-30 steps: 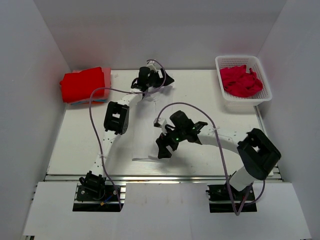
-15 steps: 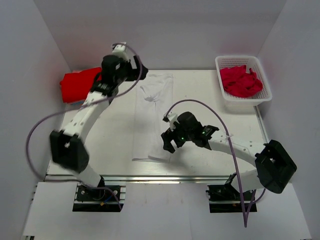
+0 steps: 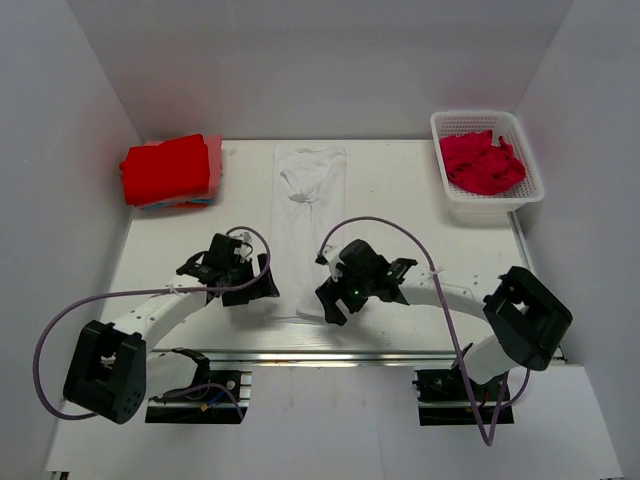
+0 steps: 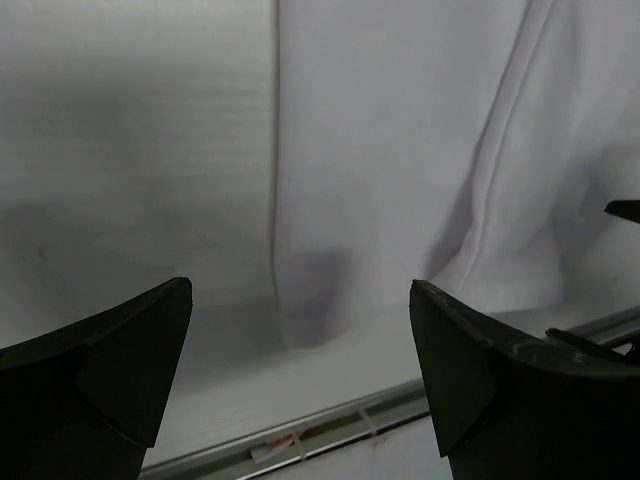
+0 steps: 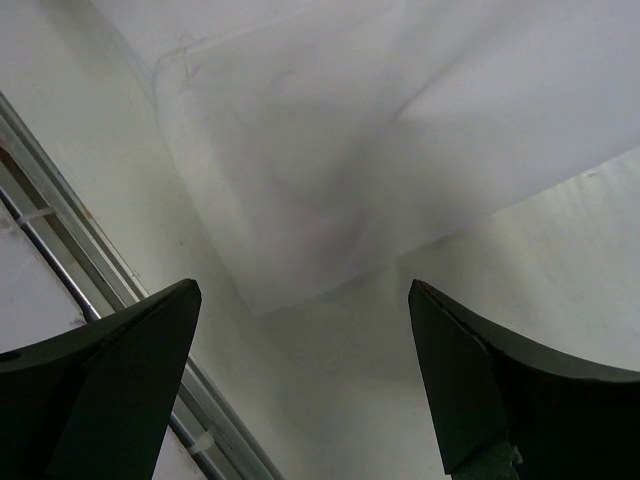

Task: Fold and stack the t-shirts
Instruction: Grab the bottom of the folded rectangular tshirt with both arms, then fold the folded rectangular tshirt in 1/3 of the way

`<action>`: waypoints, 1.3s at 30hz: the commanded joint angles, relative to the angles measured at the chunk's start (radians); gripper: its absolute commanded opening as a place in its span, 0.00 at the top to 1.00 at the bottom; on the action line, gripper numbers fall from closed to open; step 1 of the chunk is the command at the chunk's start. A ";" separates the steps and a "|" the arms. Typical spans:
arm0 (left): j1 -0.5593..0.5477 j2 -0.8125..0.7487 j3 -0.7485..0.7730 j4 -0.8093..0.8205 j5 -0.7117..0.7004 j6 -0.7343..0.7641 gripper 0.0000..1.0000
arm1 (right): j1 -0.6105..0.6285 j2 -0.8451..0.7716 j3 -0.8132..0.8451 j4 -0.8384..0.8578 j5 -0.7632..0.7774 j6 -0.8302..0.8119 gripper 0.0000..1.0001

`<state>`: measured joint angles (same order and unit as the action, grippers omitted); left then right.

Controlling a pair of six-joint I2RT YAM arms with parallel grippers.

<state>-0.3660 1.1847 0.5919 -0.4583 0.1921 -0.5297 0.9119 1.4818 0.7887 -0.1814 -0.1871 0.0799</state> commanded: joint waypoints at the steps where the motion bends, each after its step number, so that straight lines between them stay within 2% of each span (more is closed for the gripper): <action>1: -0.024 -0.059 -0.021 -0.092 0.055 -0.027 0.00 | 0.033 0.041 0.004 0.008 -0.020 0.038 0.10; 3: -0.033 -0.047 -0.062 -0.082 0.096 -0.027 0.00 | 0.050 0.057 0.004 0.005 0.014 0.052 0.10; 5: -0.054 -0.020 -0.087 -0.027 0.127 -0.027 0.03 | 0.059 0.067 0.003 0.013 0.031 0.078 0.14; 6: -0.054 -0.008 -0.096 -0.011 0.148 -0.036 0.06 | 0.059 0.072 0.003 0.011 0.034 0.083 0.16; 7: -0.065 0.006 -0.096 -0.002 0.148 -0.036 0.15 | 0.061 0.071 0.001 0.016 0.049 0.101 0.18; 8: -0.074 0.028 -0.096 -0.017 0.139 -0.036 0.21 | 0.062 0.077 -0.002 0.022 0.054 0.104 0.20; 11: -0.083 0.039 -0.121 -0.014 0.106 -0.036 0.35 | 0.065 0.093 -0.011 0.039 0.061 0.121 0.36; 12: -0.083 0.039 -0.133 0.000 0.106 -0.036 0.39 | 0.062 0.100 -0.012 0.039 0.054 0.124 0.45; 13: -0.083 0.052 -0.133 0.010 0.119 -0.045 0.48 | 0.064 0.113 -0.009 0.039 0.048 0.126 0.51; 18: -0.093 0.061 -0.133 0.021 0.115 -0.046 0.71 | 0.065 0.115 -0.012 0.039 0.040 0.138 0.73; 19: -0.093 0.052 -0.133 0.021 0.115 -0.046 0.77 | 0.065 0.100 -0.023 0.045 0.034 0.135 0.82; 20: -0.093 0.043 -0.124 0.035 0.106 -0.046 0.87 | 0.065 0.092 -0.026 0.055 0.032 0.133 0.87; 21: -0.093 0.043 -0.124 0.047 0.106 -0.046 0.94 | 0.067 0.089 -0.037 0.065 0.029 0.133 0.98; 22: -0.093 0.043 -0.115 0.058 0.106 -0.046 1.00 | 0.068 0.083 -0.034 0.068 0.031 0.127 1.00; 27: -0.093 0.033 -0.073 0.171 0.119 -0.009 1.00 | 0.059 0.074 -0.025 0.091 0.078 0.112 1.00; 29: -0.093 -0.014 -0.052 0.184 0.132 0.002 1.00 | 0.059 0.060 -0.002 0.102 0.097 0.109 1.00; 33: -0.093 -0.088 -0.006 0.194 0.043 0.022 1.00 | 0.048 0.034 0.035 0.105 0.184 0.109 1.00; 37: -0.093 -0.088 0.055 0.243 -0.029 0.031 1.00 | 0.024 0.055 0.110 0.089 0.387 0.084 1.00; 39: -0.093 -0.054 0.081 0.266 -0.040 0.019 1.00 | 0.001 0.083 0.159 0.079 0.423 0.060 1.00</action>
<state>-0.4553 1.1225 0.6197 -0.2573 0.2150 -0.5224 0.9413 1.5578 0.8635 -0.1135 0.0841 0.1787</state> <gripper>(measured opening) 0.042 0.014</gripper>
